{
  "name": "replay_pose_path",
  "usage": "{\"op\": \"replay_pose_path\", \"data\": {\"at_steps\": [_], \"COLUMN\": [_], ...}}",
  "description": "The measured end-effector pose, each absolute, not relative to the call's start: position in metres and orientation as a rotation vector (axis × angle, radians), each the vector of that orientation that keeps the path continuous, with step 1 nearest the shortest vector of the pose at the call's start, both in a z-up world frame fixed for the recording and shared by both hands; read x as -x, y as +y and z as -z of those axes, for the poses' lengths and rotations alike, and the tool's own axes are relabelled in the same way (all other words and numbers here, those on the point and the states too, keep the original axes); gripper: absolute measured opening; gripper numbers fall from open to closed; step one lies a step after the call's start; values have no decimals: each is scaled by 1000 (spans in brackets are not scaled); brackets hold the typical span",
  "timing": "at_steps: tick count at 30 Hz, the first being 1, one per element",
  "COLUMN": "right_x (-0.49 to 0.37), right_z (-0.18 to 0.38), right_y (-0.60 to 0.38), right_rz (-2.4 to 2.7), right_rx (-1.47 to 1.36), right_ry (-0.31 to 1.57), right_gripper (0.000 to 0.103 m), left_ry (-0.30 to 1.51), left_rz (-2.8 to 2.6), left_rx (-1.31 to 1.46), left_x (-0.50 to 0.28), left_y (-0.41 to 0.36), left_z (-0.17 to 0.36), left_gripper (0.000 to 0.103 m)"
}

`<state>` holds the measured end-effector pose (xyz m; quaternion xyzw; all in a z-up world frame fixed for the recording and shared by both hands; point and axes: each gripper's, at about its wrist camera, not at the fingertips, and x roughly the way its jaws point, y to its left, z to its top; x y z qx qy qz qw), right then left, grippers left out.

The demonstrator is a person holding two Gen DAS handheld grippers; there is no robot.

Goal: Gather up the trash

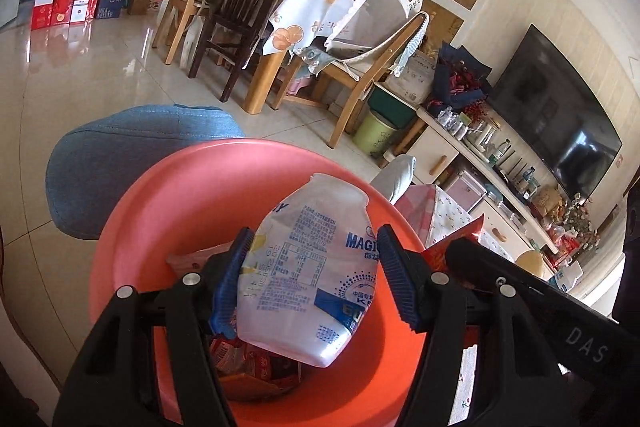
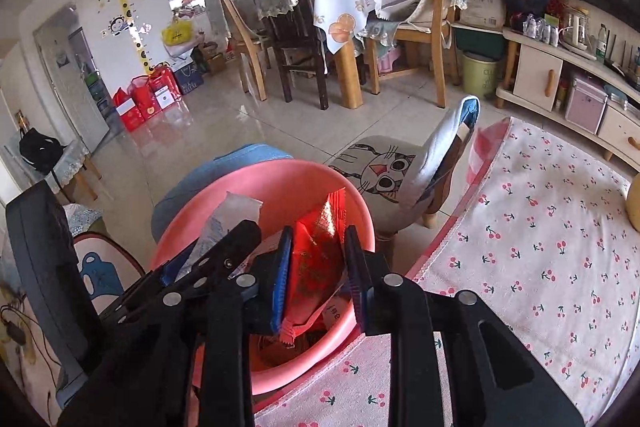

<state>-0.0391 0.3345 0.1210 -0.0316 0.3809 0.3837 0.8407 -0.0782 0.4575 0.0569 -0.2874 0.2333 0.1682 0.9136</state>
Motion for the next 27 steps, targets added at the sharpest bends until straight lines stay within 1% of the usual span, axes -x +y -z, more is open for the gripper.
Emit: {"op": "replay_pose_path", "data": {"at_steps": [1, 2, 3, 4, 5, 6, 9, 11, 13, 16, 17, 22, 27], "right_x": [38, 37, 37, 37, 36, 36, 38, 41, 45, 53, 57, 70, 81], "right_z": [-120, -120, -120, -120, -121, -122, -128, -131, -133, -133, -132, -123, -113], "right_y": [331, 326, 321, 316, 311, 307, 295, 286, 277, 261, 255, 222, 181], "right_rz": [-808, -801, -798, -808, -815, -805, -771, -743, -724, -667, -648, -556, -479], "right_rx": [57, 45, 31, 12, -5, -12, -19, -23, -11, 46, 66, 124, 135], "right_ry": [806, 803, 802, 804, 805, 801, 781, 767, 759, 742, 738, 728, 734], "right_gripper": [30, 38, 43, 52, 56, 57, 65, 78, 81, 87, 88, 89, 89], "left_ry": [483, 486, 484, 478, 476, 476, 473, 464, 462, 445, 443, 469, 523], "left_rz": [-340, -339, -341, -342, -348, -351, -355, -354, -347, -329, -332, -310, -312], "left_rx": [591, 588, 589, 592, 591, 588, 563, 550, 543, 527, 519, 485, 376], "left_x": [78, 78, 78, 79, 79, 79, 79, 80, 80, 81, 81, 76, 71], "left_y": [457, 455, 456, 456, 455, 456, 451, 448, 446, 439, 437, 425, 402], "left_z": [-56, -56, -56, -56, -57, -56, -58, -60, -61, -63, -64, -65, -66], "left_gripper": [64, 64, 64, 65, 66, 66, 74, 79, 84, 94, 97, 99, 99]}}
